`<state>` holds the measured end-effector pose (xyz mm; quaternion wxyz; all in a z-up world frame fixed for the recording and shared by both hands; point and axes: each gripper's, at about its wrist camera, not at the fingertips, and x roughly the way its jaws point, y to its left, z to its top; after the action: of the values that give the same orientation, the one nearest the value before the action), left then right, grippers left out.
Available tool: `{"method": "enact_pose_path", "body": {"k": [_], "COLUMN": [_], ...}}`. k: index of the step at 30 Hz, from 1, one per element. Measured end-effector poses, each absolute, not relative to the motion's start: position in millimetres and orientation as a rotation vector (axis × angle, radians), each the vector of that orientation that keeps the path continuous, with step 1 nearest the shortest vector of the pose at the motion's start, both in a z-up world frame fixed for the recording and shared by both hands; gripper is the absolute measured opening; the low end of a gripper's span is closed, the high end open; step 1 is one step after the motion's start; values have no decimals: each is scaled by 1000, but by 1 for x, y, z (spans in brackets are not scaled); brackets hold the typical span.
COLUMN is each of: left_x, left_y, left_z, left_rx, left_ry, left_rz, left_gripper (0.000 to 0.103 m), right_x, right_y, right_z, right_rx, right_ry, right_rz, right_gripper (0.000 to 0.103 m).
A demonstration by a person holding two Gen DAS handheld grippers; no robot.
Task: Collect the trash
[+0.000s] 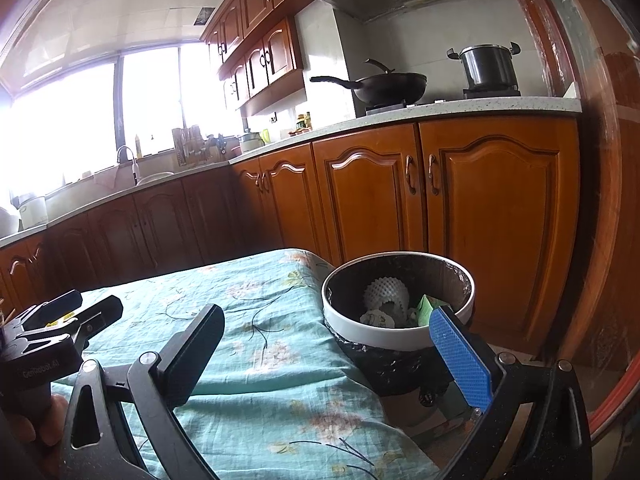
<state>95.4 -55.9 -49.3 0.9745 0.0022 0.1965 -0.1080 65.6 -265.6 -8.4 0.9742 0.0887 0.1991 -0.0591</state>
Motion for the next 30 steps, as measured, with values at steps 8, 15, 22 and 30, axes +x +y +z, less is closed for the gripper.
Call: {"method": "enact_pose_path", "body": {"k": [8,15,22,30], "left_x": [96,97,99,99], "left_y": [-54,-53,-53,-52], "left_z": [-50,-51,-51,-51], "left_rx": [14,15,15,15], "left_ry": [386,386,389,388], "left_rz": [-221,-227,-234,-239], "left_gripper": [102,102,102,102], "right_x": [65,65,64,64], "right_y": [-265,-264,-263,-261], "right_z": [-8,-7,-6,-5], "right_rx": [184,183,184,185], "right_ry": [400,399,399,397], "right_rz": [-118,-115,-112,-110], "right_gripper": [103,103,103,103]}}
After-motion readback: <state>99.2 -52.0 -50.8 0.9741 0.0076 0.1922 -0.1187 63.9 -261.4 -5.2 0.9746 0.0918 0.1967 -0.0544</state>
